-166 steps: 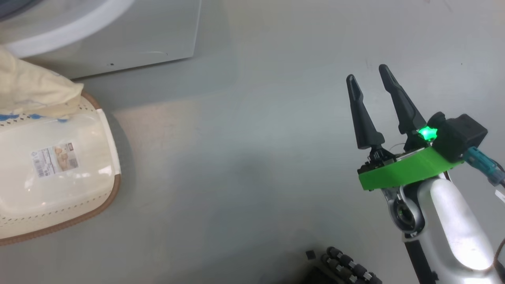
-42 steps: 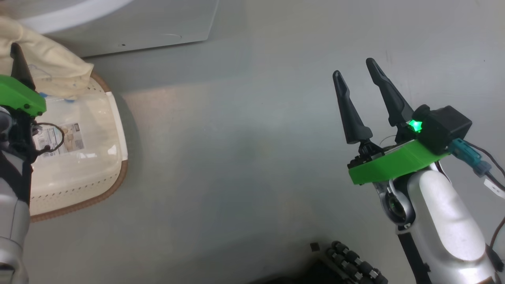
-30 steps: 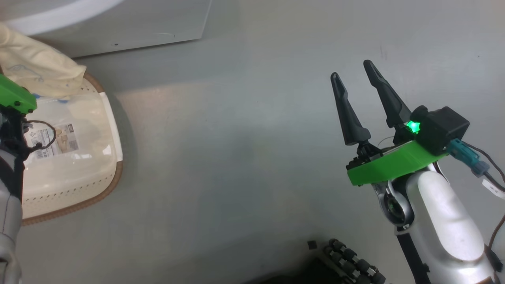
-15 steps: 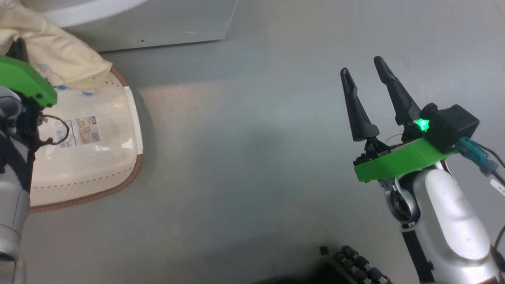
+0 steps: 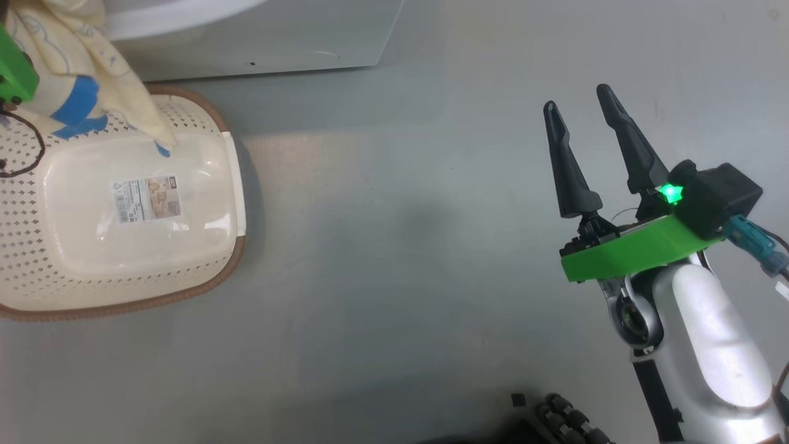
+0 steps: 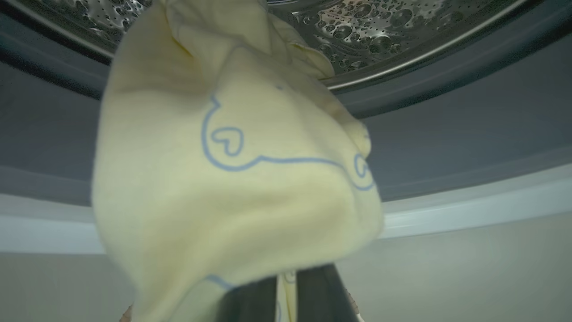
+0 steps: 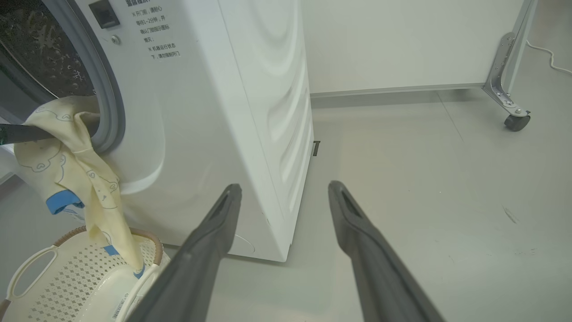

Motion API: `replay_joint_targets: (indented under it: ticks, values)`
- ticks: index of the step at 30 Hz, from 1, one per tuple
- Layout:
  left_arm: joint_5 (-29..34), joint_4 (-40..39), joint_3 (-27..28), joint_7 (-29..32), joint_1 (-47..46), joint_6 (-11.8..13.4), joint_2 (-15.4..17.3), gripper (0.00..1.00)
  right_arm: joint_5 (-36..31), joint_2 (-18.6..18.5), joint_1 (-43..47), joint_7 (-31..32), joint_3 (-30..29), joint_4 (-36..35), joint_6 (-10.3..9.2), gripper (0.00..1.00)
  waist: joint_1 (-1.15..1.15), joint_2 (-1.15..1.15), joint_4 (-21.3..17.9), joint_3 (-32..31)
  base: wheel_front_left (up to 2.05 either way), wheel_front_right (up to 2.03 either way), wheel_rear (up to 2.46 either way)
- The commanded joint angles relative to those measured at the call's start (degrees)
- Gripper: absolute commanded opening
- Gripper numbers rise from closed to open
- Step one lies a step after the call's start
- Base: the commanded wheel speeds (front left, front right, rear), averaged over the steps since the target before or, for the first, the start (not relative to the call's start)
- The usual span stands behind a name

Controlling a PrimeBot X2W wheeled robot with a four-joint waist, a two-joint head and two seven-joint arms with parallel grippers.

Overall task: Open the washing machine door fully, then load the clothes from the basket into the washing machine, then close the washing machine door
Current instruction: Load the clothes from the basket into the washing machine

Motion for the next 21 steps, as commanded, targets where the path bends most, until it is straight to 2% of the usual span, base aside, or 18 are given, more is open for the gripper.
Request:
replay_joint_targets:
  ticks: [1,6,10,16,21]
  values:
    - [-0.69,-5.48,2.23,2.57,0.16,0.83,4.78,0.0,0.35,-0.33,1.42,-0.45,0.81,-1.78,0.08,1.0,0.0,0.0,-0.12,0.07,0.0,0.0,0.0]
    - [-2.3,-18.23,4.85,10.81,0.85,4.87,10.11,0.0,1.24,-0.33,0.86,-0.49,1.58,-1.67,0.08,1.0,0.0,0.0,-1.17,0.84,0.0,0.0,0.0]
    - [-2.68,-23.26,5.74,16.16,-0.37,7.47,12.62,0.0,1.83,-0.33,0.22,-0.52,2.03,-1.67,0.08,1.0,0.0,0.0,-2.26,1.86,0.0,0.0,0.0]
    - [-1.9,-22.93,6.7,18.41,-3.34,9.7,14.43,0.0,2.78,-0.33,-0.75,-0.54,2.67,-2.04,0.08,1.0,0.0,0.0,-4.37,3.3,0.0,0.0,0.0]
    - [0.87,-19.37,7.43,14.7,-6.75,10.94,15.5,0.0,3.68,-0.33,-1.14,-0.55,3.32,-2.34,0.08,1.0,0.0,0.0,-6.67,4.6,0.0,0.0,0.0]
